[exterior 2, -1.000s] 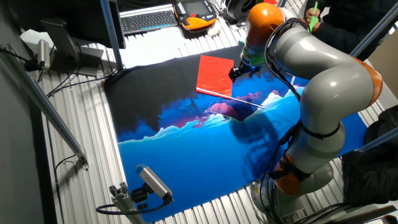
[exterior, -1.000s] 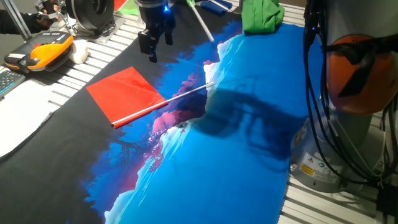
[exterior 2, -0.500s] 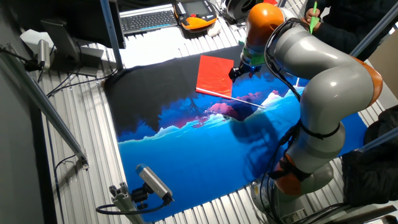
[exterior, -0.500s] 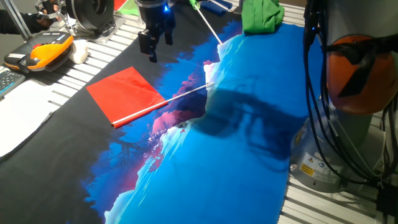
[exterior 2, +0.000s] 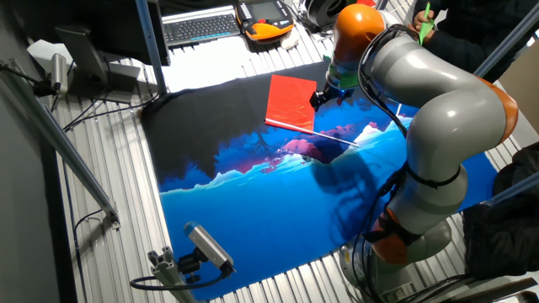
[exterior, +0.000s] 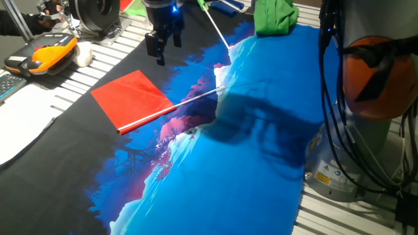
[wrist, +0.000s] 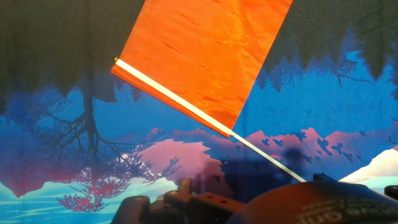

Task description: Wave the flag

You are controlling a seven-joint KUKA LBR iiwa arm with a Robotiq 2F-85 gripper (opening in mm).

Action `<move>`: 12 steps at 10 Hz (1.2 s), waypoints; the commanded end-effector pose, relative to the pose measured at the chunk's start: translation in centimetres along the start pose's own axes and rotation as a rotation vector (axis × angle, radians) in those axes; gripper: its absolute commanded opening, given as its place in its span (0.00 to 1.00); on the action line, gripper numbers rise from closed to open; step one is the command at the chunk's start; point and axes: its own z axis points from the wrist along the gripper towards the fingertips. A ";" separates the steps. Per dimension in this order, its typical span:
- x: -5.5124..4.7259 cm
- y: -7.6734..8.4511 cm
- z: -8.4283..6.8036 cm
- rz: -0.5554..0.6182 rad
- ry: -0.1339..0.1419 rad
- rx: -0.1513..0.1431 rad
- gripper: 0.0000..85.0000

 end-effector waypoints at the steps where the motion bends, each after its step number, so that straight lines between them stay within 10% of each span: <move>1: 0.0 0.0 0.0 0.218 0.128 0.006 0.00; 12: 0.0 0.0 0.0 0.232 0.121 0.006 0.00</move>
